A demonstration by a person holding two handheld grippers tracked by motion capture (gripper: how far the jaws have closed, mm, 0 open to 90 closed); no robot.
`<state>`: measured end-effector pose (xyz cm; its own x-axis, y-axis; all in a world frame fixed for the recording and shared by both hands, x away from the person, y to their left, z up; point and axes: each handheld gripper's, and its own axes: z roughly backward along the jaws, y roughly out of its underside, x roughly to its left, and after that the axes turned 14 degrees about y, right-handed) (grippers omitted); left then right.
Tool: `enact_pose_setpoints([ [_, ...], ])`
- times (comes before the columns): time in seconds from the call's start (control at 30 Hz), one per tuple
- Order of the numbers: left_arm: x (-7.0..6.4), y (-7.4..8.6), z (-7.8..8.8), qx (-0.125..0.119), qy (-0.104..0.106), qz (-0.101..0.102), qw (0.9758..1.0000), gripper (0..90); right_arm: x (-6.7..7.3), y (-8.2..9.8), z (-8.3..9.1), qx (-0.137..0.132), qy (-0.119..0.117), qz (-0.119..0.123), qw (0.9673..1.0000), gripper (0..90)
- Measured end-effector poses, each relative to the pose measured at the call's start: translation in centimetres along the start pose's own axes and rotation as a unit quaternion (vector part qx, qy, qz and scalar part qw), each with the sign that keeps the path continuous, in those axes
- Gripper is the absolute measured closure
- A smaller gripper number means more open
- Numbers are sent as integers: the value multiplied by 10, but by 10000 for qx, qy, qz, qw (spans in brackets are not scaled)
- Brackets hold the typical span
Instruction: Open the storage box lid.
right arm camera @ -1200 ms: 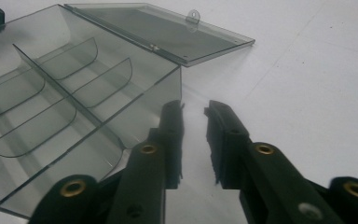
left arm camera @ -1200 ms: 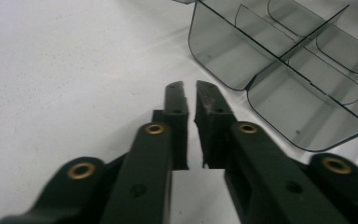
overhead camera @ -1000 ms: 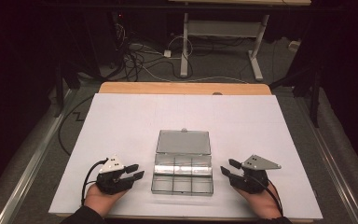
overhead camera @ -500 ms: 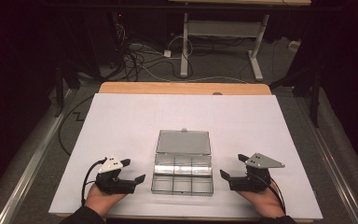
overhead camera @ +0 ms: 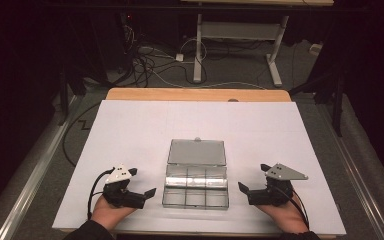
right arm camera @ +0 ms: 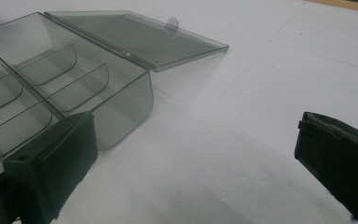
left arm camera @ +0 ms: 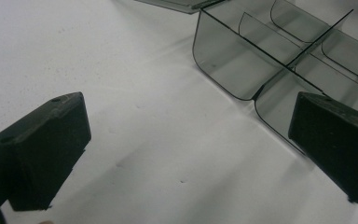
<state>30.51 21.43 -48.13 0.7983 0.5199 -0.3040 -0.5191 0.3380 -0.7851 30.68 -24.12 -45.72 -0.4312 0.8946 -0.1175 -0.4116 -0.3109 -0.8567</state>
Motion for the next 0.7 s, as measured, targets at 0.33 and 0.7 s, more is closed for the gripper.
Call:
enact_pose_setpoints([
  [0.33, 2, 2, 1, -142, 48, -68, 9999, 11, -6, 3, 7, 59, 115, 24, 9999, 6],
  [0.7, 0, 0, -4, 57, 49, -117, 9999, 0, -13, 13, 19, 122, 298, 77, 9995, 6],
])
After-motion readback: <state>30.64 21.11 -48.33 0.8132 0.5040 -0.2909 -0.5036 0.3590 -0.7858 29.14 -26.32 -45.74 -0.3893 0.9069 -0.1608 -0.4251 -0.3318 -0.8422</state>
